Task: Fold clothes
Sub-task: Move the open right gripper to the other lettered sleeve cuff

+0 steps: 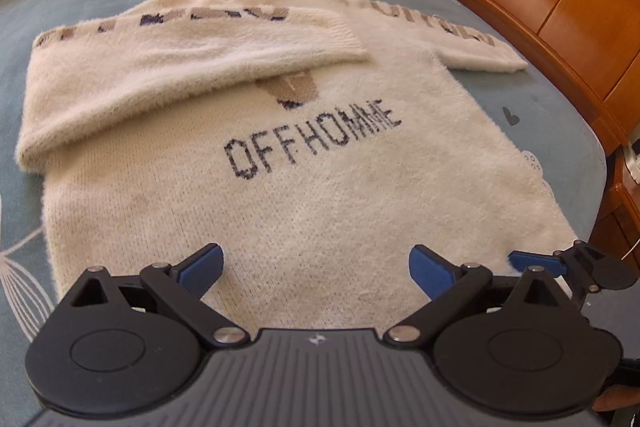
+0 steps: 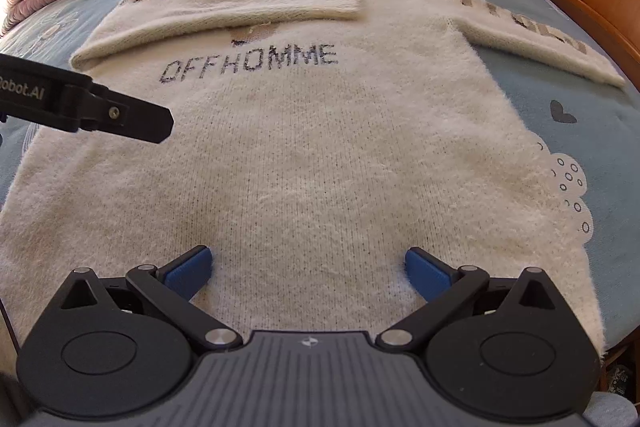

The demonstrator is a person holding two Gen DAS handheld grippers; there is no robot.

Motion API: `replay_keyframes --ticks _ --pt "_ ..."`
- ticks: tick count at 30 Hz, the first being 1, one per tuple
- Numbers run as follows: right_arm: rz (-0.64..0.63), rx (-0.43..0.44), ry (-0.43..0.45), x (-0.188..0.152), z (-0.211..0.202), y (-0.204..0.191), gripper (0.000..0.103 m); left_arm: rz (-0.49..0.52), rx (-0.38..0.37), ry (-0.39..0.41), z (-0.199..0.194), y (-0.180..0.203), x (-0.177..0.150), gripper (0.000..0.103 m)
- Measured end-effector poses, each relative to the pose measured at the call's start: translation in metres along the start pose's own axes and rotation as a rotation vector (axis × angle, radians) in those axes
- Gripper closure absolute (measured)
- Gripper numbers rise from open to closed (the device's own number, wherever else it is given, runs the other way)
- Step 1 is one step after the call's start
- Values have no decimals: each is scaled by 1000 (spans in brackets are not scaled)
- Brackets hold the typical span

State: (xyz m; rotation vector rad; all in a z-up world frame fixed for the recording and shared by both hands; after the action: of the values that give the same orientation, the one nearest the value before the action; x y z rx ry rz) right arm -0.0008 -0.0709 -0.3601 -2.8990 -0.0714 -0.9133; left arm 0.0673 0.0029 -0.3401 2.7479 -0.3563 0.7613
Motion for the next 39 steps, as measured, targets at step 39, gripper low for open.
replay_keyframes --ticks 39 --pt "948 448 349 135 39 462 17 69 176 7 15 51 -15 1"
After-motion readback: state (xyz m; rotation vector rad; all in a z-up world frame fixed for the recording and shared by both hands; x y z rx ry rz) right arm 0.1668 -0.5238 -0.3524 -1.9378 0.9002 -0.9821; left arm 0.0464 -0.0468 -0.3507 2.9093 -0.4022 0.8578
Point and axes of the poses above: each gripper's, at about its wrist camera, not at the fingertips, and z roughly the way its jaws point, y to its right, x to its top, the point moved 8 cm from there along z, roughly the way its jaws point, and after that the axes turned 5 degrees about x, right-handed, at the moved point
